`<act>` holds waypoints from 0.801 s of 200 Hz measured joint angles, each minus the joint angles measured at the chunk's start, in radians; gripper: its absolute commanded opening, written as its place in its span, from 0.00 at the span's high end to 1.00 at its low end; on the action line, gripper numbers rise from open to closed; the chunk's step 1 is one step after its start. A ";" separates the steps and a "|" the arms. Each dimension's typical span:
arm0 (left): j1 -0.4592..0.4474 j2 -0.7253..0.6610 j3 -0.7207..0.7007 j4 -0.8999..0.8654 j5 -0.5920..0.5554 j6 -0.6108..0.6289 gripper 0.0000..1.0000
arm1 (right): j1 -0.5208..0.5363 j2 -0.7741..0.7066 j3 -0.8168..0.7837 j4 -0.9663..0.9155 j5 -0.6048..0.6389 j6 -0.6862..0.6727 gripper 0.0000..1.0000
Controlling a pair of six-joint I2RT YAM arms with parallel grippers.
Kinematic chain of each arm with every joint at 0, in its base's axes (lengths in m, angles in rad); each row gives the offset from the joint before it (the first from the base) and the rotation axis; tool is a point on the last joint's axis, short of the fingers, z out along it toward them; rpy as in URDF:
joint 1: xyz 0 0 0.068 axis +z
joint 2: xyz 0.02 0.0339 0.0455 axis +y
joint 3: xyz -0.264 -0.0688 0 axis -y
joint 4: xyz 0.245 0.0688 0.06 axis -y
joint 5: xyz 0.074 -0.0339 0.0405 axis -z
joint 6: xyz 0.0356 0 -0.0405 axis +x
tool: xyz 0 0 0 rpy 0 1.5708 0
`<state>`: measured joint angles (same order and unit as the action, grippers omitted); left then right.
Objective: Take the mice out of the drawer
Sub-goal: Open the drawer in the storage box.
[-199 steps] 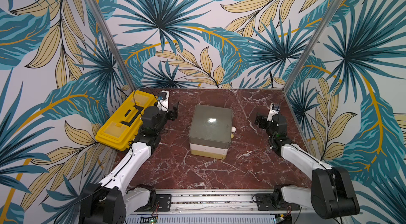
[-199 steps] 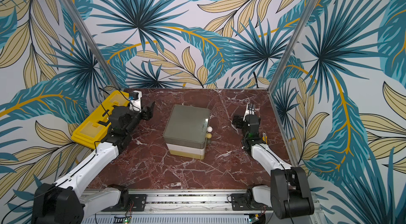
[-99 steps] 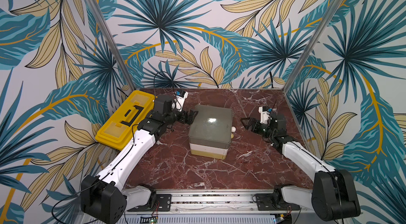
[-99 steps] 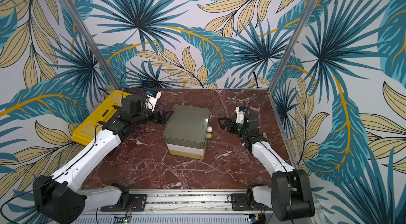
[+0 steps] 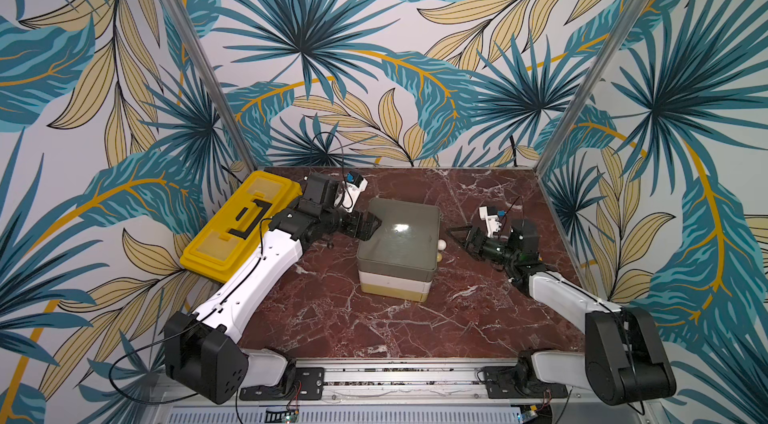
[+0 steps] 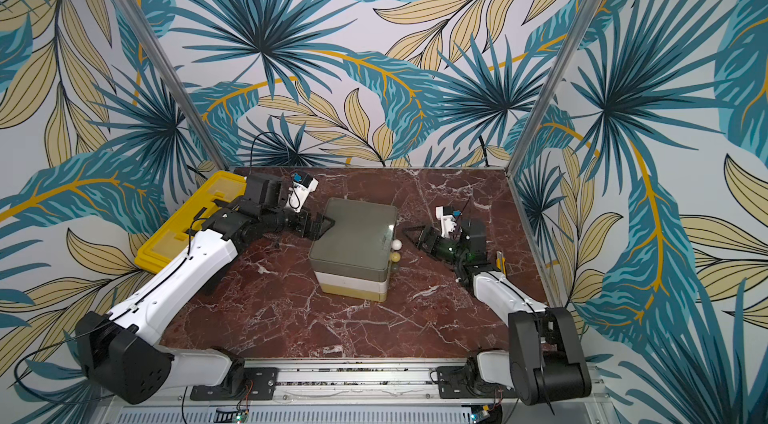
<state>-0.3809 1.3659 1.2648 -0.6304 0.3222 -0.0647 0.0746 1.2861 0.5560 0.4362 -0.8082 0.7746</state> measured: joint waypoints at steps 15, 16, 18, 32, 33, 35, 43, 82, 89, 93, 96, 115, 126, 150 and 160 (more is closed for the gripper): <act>-0.008 0.024 0.029 -0.038 -0.026 -0.004 0.00 | 0.000 -0.041 -0.003 -0.027 -0.006 -0.006 0.06; -0.009 0.026 0.032 -0.043 -0.029 -0.004 0.00 | 0.000 -0.045 -0.003 -0.031 -0.007 -0.008 0.06; -0.010 0.031 0.037 -0.047 -0.032 -0.005 0.00 | 0.000 -0.048 -0.003 -0.033 -0.008 -0.008 0.06; -0.019 0.053 0.072 -0.074 -0.059 -0.008 0.00 | 0.000 -0.079 -0.005 -0.056 -0.013 -0.012 0.08; -0.020 0.055 0.075 -0.076 -0.062 -0.010 0.00 | 0.000 -0.079 -0.005 -0.057 -0.013 -0.012 0.08; -0.021 0.057 0.079 -0.079 -0.065 -0.011 0.00 | 0.000 -0.082 -0.005 -0.061 -0.013 -0.012 0.08; -0.026 0.066 0.097 -0.095 -0.080 -0.014 0.00 | 0.000 -0.093 -0.007 -0.073 -0.016 -0.012 0.11; -0.031 0.098 0.163 -0.174 -0.126 -0.037 0.00 | 0.000 -0.133 -0.022 -0.119 -0.027 -0.012 0.19; -0.031 0.103 0.167 -0.178 -0.132 -0.041 0.00 | 0.000 -0.136 -0.023 -0.125 -0.031 -0.012 0.19; -0.031 0.106 0.169 -0.182 -0.134 -0.042 0.00 | 0.000 -0.137 -0.023 -0.125 -0.032 -0.012 0.19; -0.031 0.108 0.169 -0.184 -0.137 -0.044 0.00 | 0.000 -0.138 -0.024 -0.127 -0.032 -0.012 0.19; -0.033 0.122 0.169 -0.202 -0.145 -0.055 0.00 | 0.002 -0.138 -0.037 -0.122 -0.038 -0.011 0.19; -0.033 0.132 0.169 -0.210 -0.148 -0.058 0.00 | 0.003 -0.137 -0.050 -0.114 -0.040 -0.005 0.19; -0.035 0.151 0.175 -0.223 -0.151 -0.066 0.00 | 0.006 -0.124 -0.061 -0.082 -0.049 0.013 0.19; -0.038 0.153 0.181 -0.224 -0.156 -0.066 0.00 | 0.008 -0.119 -0.061 -0.067 -0.050 0.019 0.19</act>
<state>-0.4187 1.5188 1.4460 -0.8547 0.1661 -0.1310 0.0822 1.1667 0.4950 0.3691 -0.8585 0.7937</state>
